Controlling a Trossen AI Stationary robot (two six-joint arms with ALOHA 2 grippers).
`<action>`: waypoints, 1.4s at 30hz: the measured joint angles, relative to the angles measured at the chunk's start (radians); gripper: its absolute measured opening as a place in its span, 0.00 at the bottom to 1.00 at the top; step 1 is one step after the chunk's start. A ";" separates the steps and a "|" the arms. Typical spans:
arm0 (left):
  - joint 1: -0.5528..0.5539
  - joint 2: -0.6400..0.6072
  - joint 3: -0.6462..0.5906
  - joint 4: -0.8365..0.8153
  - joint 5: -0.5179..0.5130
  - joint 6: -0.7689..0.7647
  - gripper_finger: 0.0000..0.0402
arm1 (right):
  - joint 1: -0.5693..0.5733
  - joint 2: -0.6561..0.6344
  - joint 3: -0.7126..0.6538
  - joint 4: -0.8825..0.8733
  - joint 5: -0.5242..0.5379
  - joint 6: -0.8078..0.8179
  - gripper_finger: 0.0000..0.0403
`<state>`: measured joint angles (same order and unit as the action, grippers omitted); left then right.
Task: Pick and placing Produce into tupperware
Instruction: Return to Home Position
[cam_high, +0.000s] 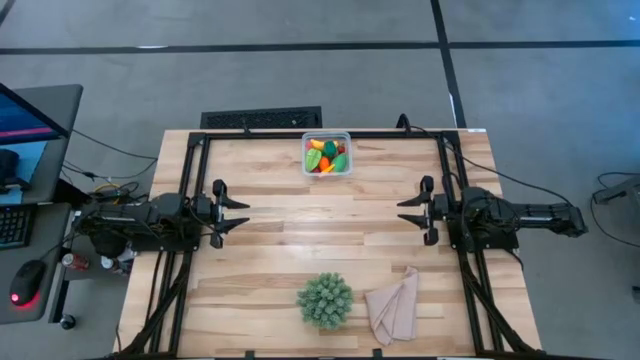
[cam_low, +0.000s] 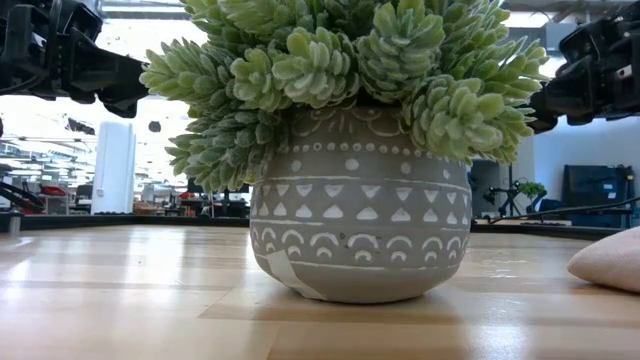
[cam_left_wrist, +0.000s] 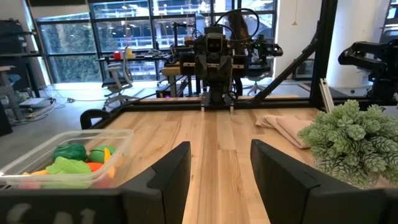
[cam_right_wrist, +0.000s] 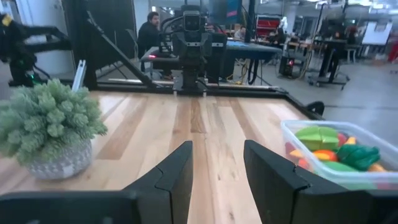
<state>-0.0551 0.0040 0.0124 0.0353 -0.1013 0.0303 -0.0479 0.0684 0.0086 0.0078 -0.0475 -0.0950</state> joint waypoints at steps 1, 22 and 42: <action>0.000 0.000 0.000 0.000 0.000 0.000 0.40 | 0.000 0.000 0.000 0.000 0.000 -0.018 0.34; 0.000 0.000 0.000 0.000 0.000 0.000 0.40 | 0.000 0.000 0.000 0.000 0.000 -0.044 0.34; 0.000 0.000 0.000 0.000 0.000 0.000 0.40 | 0.000 0.000 0.000 0.000 0.000 -0.044 0.34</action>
<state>-0.0551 0.0040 0.0120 0.0353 -0.1013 0.0303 -0.0479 0.0685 0.0090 0.0080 -0.0475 -0.1390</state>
